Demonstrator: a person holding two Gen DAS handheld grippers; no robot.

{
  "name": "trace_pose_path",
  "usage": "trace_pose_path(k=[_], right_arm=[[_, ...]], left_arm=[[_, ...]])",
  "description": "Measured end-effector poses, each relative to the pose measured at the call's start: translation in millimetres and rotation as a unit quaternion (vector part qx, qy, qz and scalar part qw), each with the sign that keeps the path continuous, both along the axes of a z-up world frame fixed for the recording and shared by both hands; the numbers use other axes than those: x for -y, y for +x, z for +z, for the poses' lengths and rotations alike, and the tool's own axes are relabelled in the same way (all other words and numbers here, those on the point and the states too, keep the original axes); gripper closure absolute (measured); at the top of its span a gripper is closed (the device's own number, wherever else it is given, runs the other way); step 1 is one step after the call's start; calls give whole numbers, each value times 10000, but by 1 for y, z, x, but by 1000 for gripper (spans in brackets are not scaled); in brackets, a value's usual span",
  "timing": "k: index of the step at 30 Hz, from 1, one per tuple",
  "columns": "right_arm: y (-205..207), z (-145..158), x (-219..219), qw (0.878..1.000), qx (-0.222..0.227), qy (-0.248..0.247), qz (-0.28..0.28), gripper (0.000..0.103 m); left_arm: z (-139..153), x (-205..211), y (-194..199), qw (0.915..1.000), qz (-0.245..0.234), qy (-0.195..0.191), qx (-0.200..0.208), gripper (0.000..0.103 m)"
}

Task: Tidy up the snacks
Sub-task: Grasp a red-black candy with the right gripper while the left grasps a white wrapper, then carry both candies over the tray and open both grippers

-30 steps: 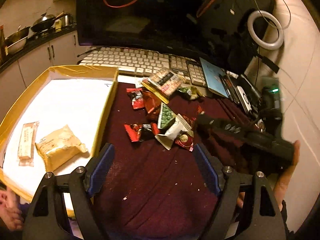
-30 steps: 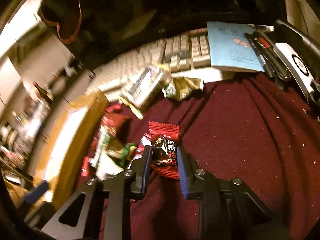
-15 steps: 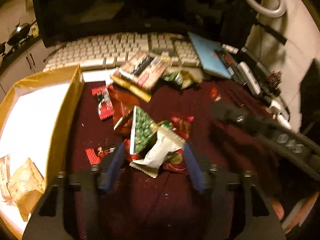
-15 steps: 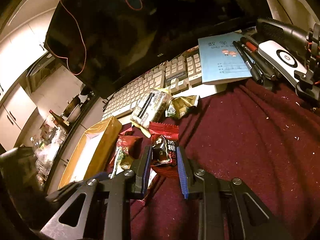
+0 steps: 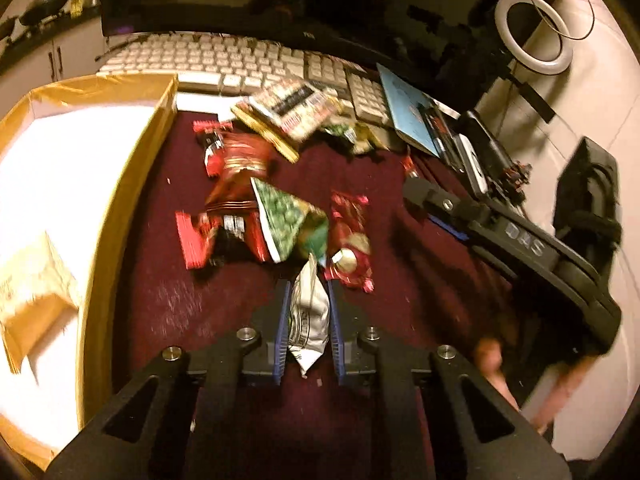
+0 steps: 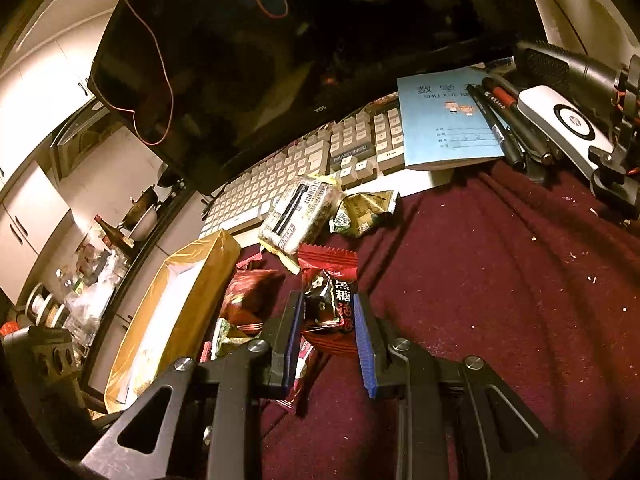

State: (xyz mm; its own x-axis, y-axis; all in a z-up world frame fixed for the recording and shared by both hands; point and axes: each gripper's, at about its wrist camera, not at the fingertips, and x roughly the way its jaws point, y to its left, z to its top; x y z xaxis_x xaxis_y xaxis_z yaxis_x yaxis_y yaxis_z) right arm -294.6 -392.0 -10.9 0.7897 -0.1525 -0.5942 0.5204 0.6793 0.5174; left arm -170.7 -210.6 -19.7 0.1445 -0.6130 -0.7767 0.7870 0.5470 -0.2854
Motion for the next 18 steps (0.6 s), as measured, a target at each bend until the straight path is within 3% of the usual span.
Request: trace_pose_path(k=[6, 9, 15, 18], right_arm=[[2, 0, -1, 9999, 5, 3, 132, 78], [2, 4, -6, 9996, 64, -144, 219, 78], [12, 17, -30, 9965, 98, -544, 628, 78], [34, 25, -53, 9923, 152, -348, 1175, 78]], left_arm=[[11, -9, -11, 9999, -129, -72, -22, 89], [30, -20, -10, 9991, 19, -410, 117, 89], [60, -65, 23, 9911, 916, -881, 384, 89], [71, -86, 50, 9832, 1440, -941, 603, 89]])
